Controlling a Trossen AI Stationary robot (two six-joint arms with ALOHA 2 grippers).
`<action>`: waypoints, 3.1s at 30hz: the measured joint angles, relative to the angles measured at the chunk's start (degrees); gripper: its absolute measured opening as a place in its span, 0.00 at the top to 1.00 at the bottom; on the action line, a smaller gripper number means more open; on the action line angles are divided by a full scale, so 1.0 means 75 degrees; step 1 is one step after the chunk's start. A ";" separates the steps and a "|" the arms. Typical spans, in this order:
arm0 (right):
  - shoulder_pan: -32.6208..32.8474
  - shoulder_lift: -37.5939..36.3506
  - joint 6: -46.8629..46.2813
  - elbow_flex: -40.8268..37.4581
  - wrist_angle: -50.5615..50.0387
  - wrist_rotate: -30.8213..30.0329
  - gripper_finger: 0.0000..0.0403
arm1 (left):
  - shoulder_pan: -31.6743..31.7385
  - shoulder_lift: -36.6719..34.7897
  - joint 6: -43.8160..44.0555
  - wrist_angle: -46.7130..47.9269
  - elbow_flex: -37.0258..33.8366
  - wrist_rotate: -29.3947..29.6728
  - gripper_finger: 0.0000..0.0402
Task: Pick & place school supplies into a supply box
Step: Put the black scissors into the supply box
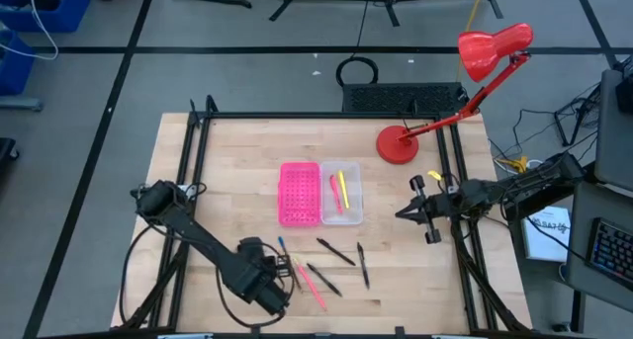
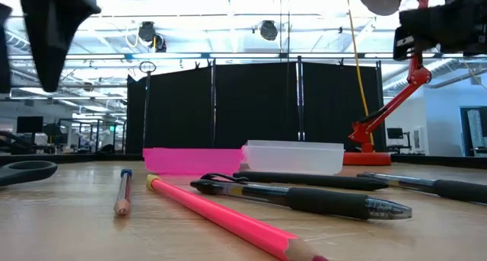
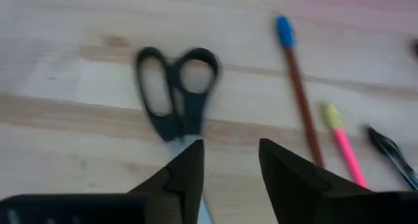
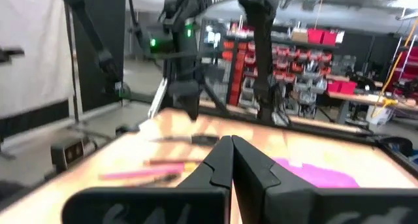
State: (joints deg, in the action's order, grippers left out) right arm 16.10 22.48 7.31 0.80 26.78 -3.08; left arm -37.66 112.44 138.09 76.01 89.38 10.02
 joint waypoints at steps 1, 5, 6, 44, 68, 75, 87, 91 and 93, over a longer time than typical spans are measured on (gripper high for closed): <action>0.0000 0.0002 0.0075 0.0000 -0.0131 -0.0052 1.00 | 0.0003 0.0000 0.0150 0.0013 -0.0078 -0.0074 0.60; 0.0003 0.0002 0.0137 0.0010 -0.0338 -0.0978 1.00 | 0.0213 0.0000 0.0261 -0.0010 -0.0168 -0.0279 0.58; 0.0001 0.0002 0.0186 0.0036 -0.0336 -0.1193 1.00 | 0.0282 0.0000 0.0258 -0.0010 -0.0198 -0.0273 0.58; 0.0003 0.0005 -0.0085 0.0230 -0.0548 -0.1375 1.00 | 0.0510 -0.0044 0.0256 -0.2040 -0.2864 -0.0801 0.68; 0.0012 0.0008 -0.0032 0.0230 -0.0826 -0.1360 1.00 | 0.0359 -0.0312 -0.1482 -0.2166 -0.3043 0.0134 0.84; 0.0012 0.0011 -0.0085 0.0230 -0.0937 -0.1354 1.00 | 0.0395 -0.0902 -0.1842 -0.1923 -0.2885 0.1359 0.84; 0.0009 0.0011 -0.0015 0.0230 -0.0928 -0.1356 1.00 | 0.1821 -0.2144 -0.4570 -0.2641 -0.2347 0.2468 0.84; 0.0009 0.0012 -0.0044 0.0230 -0.0929 -0.1360 1.00 | 0.2872 -0.1973 -0.6453 -0.3277 -0.1417 0.2458 0.84; 0.0009 0.0013 -0.0050 0.0230 -0.0930 -0.1360 1.00 | 0.3365 -0.1759 -0.7479 -0.3711 -0.0849 0.2457 0.84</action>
State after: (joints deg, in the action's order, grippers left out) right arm 16.16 22.58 6.94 2.52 19.81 -13.28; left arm -12.42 99.25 82.00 48.17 83.01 28.44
